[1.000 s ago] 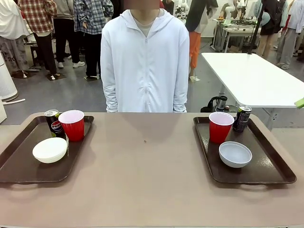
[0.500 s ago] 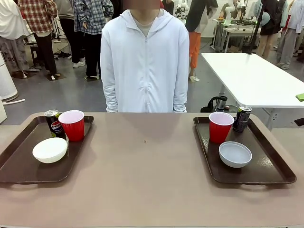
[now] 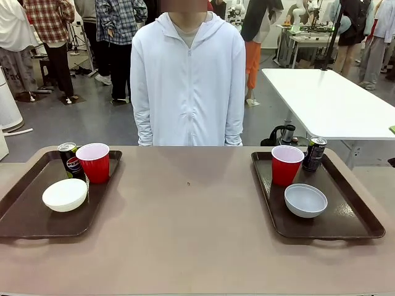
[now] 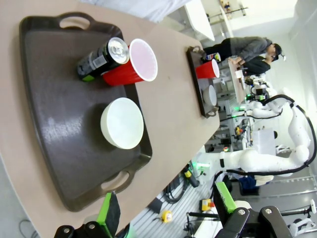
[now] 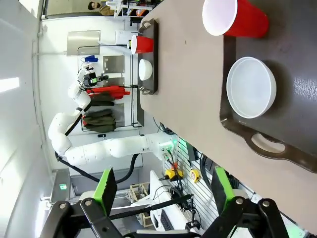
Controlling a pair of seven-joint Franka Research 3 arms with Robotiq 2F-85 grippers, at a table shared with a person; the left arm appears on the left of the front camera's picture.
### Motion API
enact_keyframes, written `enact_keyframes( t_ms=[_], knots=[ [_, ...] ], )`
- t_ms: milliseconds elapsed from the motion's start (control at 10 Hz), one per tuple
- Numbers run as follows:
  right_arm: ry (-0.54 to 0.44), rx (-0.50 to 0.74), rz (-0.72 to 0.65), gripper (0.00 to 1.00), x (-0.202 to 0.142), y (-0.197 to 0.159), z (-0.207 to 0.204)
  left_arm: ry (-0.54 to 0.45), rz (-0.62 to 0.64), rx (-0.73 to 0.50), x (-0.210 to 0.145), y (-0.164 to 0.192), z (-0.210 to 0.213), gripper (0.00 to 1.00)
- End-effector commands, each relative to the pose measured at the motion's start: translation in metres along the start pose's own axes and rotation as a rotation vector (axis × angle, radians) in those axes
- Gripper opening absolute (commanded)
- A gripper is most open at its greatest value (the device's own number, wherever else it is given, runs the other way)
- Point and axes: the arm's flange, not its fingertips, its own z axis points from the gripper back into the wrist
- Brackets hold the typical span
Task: Prepare tableware on both trays.
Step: Pick up a Picnic Bowl from the table and place it on a Handle tray.
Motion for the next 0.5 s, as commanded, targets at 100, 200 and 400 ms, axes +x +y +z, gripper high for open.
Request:
enact_keyframes(
  t_ms=[100,200,400],
  knots=[
    [-0.004,0.025,0.014,1.00,-0.0005,0.0009,-0.0017,-0.003,-0.018,-0.013,-0.0016,0.0001,0.0025,1.00],
    [-0.004,0.025,0.014,1.00,-0.0005,0.0009,-0.0017,-0.003,-0.018,-0.013,-0.0016,0.0001,0.0025,1.00],
    [-0.004,0.025,0.014,1.00,-0.0005,0.0009,-0.0017,-0.003,-0.018,-0.013,-0.0016,0.0001,0.0025,1.00]
  ],
)
